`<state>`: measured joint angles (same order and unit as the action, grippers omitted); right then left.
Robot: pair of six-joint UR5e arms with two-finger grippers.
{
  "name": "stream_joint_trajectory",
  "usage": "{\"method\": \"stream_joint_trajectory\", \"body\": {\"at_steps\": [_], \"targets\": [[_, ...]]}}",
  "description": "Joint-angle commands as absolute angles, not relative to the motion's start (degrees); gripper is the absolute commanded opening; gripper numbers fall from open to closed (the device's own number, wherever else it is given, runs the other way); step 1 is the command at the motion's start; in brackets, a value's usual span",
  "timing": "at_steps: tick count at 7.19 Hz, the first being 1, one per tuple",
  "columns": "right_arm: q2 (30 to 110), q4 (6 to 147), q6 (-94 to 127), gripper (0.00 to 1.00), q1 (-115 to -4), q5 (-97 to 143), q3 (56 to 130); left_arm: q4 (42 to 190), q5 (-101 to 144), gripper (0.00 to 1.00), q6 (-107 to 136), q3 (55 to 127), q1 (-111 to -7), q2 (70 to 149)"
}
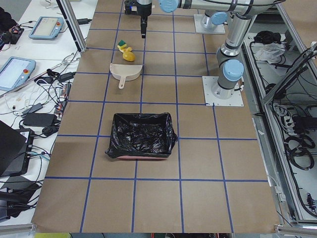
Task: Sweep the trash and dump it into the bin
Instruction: 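Grasp the dustpan handle with the left gripper while the right grasps the brush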
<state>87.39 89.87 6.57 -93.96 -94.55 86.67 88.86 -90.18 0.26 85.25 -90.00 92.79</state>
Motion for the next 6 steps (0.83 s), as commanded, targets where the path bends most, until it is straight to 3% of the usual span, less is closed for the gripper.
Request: {"method": "stream_joint_trajectory", "body": {"at_steps": [1,4,6], "targets": [[87.36,89.82,6.5,1.0,-93.96,-95.62,86.66,88.86,-90.18,1.0,0.26,85.25,-90.0,92.81],[85.01,90.35,6.07,1.0,-91.42,-95.88,87.62,88.59,-89.74,1.0,0.18,85.34,-90.0,93.51],[81.13,95.24,-3.88,1.0,-81.88,-96.33,91.3,87.81,-89.91,1.0,-7.66,86.04,-89.48,94.83]]}}
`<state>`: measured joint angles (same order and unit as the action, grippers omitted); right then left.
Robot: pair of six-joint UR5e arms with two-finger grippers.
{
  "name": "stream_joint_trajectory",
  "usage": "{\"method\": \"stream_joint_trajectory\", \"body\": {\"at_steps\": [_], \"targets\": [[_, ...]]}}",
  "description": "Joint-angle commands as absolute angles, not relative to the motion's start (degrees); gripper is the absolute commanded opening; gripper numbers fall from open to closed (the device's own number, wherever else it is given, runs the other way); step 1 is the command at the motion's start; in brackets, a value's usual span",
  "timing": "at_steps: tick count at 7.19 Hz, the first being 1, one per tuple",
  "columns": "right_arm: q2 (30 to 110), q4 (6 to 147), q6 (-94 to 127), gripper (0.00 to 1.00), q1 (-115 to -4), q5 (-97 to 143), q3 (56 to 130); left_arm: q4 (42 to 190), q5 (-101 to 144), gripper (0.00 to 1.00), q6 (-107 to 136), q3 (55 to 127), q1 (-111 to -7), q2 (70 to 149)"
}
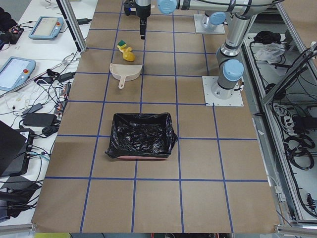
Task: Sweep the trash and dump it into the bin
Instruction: 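Grasp the dustpan handle with the left gripper while the right grasps the brush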
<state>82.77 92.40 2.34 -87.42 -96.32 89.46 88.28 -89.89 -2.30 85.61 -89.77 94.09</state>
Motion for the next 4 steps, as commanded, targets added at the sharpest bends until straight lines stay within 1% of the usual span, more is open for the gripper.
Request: {"method": "stream_joint_trajectory", "body": {"at_steps": [1,2,3,4], "targets": [[79.82,99.88,-5.96,0.99,-75.91,-95.98,94.45,84.32,-89.83,1.0,-14.26,87.35,-87.38,96.31],[75.89,112.9,-7.54,0.99,-72.98,-96.06,101.36,77.24,-89.39,1.0,-19.98,90.93,-86.75,98.94],[73.59,121.99,-8.69,0.99,-72.34,-96.76,104.91,67.77,-89.3,1.0,-23.78,95.14,-86.49,101.66],[72.35,122.6,-10.27,0.99,-71.2,-97.72,105.03,61.15,-89.56,1.0,-35.91,97.19,-86.48,104.47]]}}
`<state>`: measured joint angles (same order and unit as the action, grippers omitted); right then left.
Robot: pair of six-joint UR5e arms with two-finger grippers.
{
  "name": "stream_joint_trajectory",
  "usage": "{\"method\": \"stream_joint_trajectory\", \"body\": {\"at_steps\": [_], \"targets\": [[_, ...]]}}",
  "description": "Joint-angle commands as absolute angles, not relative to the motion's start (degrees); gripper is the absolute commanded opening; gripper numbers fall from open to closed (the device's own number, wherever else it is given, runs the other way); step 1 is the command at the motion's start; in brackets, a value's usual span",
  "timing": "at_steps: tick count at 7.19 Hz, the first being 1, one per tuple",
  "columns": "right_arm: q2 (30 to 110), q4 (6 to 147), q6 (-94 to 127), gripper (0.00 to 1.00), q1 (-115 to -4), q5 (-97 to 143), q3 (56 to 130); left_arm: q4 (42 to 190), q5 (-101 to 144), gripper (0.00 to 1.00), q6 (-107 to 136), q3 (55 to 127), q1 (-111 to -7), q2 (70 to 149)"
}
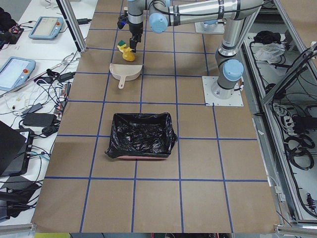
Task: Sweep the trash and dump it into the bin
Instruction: 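Grasp the dustpan handle with the left gripper while the right grasps the brush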
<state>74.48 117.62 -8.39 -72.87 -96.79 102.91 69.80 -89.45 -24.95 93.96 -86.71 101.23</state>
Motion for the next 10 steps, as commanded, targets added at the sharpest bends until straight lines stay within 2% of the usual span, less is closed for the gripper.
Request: {"method": "stream_joint_trajectory", "body": {"at_steps": [1,2,3,4,5,6,8,9,10], "targets": [[70.94,122.87,-10.98,0.99,-68.93,-98.08,105.38,60.3,-89.73,1.0,-51.26,97.12,-86.31,107.03],[68.93,123.13,-11.51,0.93,-67.86,-98.17,105.82,57.42,-89.82,1.0,-65.95,96.86,-85.87,109.05],[68.91,123.22,-11.51,0.94,-67.76,-98.0,105.91,53.83,-90.0,1.0,-77.49,96.94,-85.17,111.68],[68.99,123.4,-11.43,0.93,-68.2,-97.39,105.82,51.61,-89.56,1.0,-83.18,96.77,-82.73,113.97],[69.43,123.4,-11.95,0.89,-68.38,-97.12,105.73,50.55,-88.34,1.0,-86.8,96.07,-79.22,115.39],[70.3,123.31,-12.3,0.88,-68.81,-96.08,105.73,50.97,-88.85,1.0,-91.97,93.45,-78.67,118.01],[70.31,123.22,-13.18,0.64,-68.82,-95.71,105.91,62.44,-90.26,0.98,-94.29,86.77,-78.92,121.01],[70.31,123.05,-13.27,0.46,-68.82,-95.71,105.91,62.49,-90.26,0.98,-95.87,86.66,-78.93,121.81],[70.31,122.96,-13.62,0.36,-68.82,-95.71,105.82,62.32,-90.26,0.98,-96.5,86.49,-78.93,122.08]]}}
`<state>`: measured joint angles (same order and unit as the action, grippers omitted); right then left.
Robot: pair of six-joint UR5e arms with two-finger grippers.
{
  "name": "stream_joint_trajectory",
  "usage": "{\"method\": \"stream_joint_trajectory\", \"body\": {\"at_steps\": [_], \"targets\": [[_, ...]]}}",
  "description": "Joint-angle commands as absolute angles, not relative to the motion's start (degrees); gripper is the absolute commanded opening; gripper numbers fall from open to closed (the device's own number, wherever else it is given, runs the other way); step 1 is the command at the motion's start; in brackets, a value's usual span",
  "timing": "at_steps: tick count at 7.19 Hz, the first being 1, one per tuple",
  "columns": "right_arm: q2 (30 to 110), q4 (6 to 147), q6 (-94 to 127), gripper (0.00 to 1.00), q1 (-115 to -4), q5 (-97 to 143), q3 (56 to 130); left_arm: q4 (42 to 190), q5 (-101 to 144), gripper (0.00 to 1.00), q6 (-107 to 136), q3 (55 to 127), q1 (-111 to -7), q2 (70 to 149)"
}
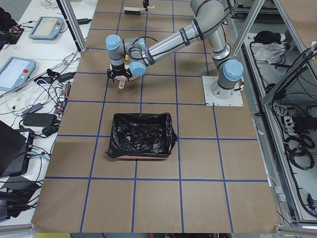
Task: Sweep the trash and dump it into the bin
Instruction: 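Lift the white brush with the right gripper and move it behind the sponge and toys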
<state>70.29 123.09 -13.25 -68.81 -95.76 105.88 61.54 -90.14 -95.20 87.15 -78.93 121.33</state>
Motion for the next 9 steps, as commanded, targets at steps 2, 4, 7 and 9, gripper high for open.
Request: {"method": "stream_joint_trajectory", "body": {"at_steps": [2,4,7,9], "targets": [[70.31,122.52,-14.76,0.11,-68.82,-95.71,105.64,62.4,-90.52,0.97,-96.51,86.92,-79.27,122.17],[70.75,122.34,-15.38,0.0,-68.82,-95.45,105.3,61.79,-91.14,0.97,-96.59,88.32,-79.1,121.21],[73.3,121.73,-11.89,0.0,-80.8,-93.34,102.58,58.99,-91.23,0.97,-96.76,90.52,-78.93,120.5],[72.69,121.81,-2.07,0.0,-90.21,-86.89,101.69,58.62,-91.23,0.59,-96.86,90.18,-78.57,120.67]]}}
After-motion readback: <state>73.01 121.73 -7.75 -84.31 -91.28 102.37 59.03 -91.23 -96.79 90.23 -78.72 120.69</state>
